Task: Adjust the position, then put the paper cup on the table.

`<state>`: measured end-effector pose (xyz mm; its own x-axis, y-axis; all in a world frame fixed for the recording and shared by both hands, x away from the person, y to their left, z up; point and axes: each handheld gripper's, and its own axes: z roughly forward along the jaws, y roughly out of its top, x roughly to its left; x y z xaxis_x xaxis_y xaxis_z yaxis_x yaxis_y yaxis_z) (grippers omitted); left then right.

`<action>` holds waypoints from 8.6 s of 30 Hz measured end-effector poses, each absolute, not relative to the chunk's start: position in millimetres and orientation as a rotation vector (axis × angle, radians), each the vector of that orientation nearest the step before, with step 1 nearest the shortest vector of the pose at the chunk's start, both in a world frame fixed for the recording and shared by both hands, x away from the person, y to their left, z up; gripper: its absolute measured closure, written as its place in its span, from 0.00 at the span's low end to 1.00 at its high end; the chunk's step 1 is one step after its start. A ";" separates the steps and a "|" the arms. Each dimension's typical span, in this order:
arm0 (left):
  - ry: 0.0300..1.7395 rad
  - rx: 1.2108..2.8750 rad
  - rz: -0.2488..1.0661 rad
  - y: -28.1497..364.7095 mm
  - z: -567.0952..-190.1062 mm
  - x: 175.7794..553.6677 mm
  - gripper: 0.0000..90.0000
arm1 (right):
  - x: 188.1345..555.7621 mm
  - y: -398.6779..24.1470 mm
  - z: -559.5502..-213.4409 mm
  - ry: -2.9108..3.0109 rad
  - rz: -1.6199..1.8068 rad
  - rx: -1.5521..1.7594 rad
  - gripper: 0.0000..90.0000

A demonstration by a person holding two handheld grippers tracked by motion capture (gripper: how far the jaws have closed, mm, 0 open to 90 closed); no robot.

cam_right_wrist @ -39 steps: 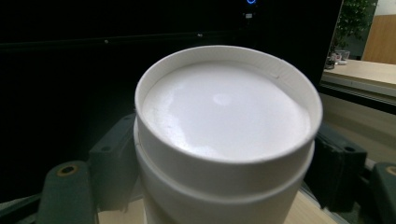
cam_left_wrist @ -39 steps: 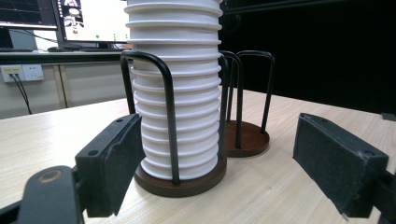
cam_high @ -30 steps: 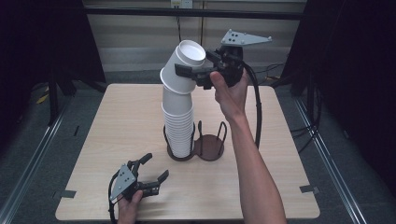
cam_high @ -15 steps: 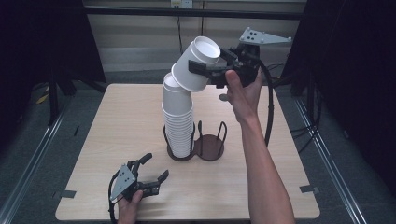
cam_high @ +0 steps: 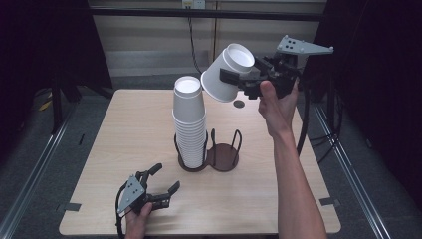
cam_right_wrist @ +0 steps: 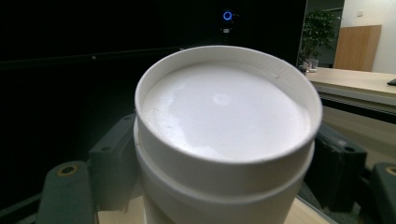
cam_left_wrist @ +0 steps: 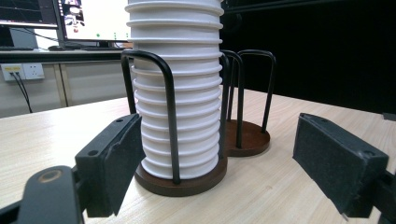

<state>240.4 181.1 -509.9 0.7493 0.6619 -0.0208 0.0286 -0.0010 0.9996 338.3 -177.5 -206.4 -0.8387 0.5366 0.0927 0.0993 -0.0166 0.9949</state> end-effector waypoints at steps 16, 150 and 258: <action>0.567 1.530 0.531 181.3 -509.1 242.8 0.17 | 321.7 -197.2 -234.8 2.005 1.848 0.716 0.24; 0.303 1.850 0.148 130.3 -456.0 256.1 0.18 | 259.8 -134.7 -414.0 2.377 1.908 0.739 0.14; -0.040 2.564 0.110 92.8 -430.7 260.5 0.18 | 277.0 -92.8 -423.4 3.114 0.977 0.400 0.17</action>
